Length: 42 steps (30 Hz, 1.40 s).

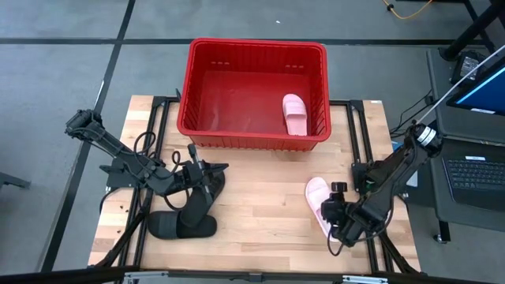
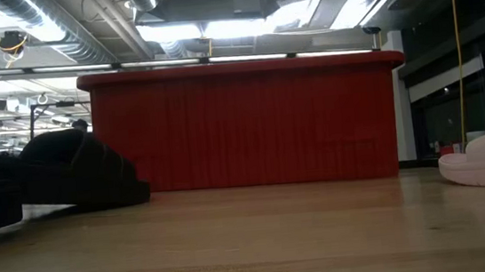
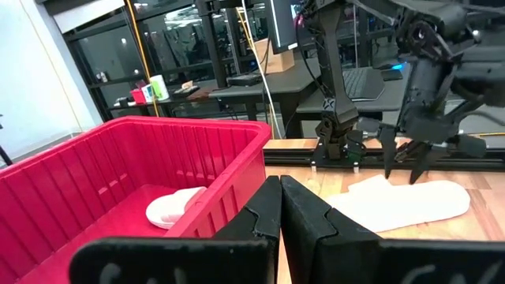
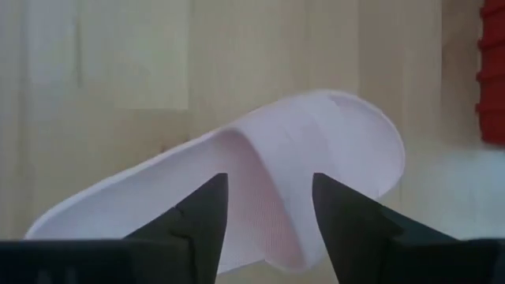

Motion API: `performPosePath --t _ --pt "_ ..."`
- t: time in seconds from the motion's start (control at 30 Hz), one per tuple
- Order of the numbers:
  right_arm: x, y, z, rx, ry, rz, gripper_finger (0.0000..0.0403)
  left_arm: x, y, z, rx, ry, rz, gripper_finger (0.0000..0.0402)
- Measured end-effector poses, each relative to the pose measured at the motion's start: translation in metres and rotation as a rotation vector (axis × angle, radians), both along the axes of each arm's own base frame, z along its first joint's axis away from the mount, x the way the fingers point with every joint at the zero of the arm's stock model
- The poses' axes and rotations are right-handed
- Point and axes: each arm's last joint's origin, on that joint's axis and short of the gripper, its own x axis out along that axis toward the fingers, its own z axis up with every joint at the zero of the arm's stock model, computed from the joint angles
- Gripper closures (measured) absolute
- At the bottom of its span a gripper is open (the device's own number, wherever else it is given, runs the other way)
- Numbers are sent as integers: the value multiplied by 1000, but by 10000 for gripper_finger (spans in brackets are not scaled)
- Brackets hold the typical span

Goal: Pick and place slides into bin
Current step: Put the pink slide into the red container

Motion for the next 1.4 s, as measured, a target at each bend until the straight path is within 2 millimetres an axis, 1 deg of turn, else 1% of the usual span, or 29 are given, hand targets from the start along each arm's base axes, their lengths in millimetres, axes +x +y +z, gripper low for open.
performPosePath --t 0.2,0.43,0.63,0.87,1.13,1.4 --pt "-6 -7 -13 -22 18 -54 228 0 0 0 -1 0 -6 400" --pt "-7 -9 -22 -16 11 -42 234 0 0 0 -1 0 -6 400" --pt "-5 -11 -23 -74 -64 -41 234 0 0 0 0 0 -6 400" --pt "-5 -11 -23 -83 -45 -7 234 0 0 0 0 1 -6 400" --pt "-4 -12 -29 -74 -51 14 234 0 0 0 2 4 -7 400" --pt "2 -17 -30 -83 -41 -19 239 0 0 0 2 4 -7 400"
